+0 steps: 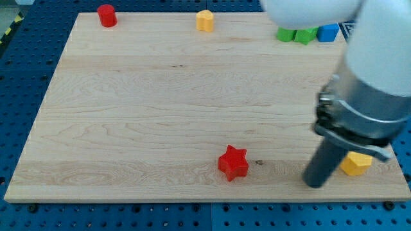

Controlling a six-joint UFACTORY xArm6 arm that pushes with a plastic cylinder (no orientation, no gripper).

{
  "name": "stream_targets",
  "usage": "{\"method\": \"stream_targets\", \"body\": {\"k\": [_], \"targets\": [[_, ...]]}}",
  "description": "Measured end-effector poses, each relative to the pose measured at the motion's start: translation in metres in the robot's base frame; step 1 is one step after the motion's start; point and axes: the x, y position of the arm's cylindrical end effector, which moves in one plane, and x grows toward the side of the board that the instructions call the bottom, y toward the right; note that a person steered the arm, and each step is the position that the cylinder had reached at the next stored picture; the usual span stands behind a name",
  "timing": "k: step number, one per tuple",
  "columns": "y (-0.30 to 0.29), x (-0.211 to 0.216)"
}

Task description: Move the yellow hexagon slightly up

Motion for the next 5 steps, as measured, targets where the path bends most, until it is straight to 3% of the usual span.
{"method": "stream_targets", "body": {"k": [2, 5], "targets": [[0.051, 0.001], [0.059, -0.030]]}}
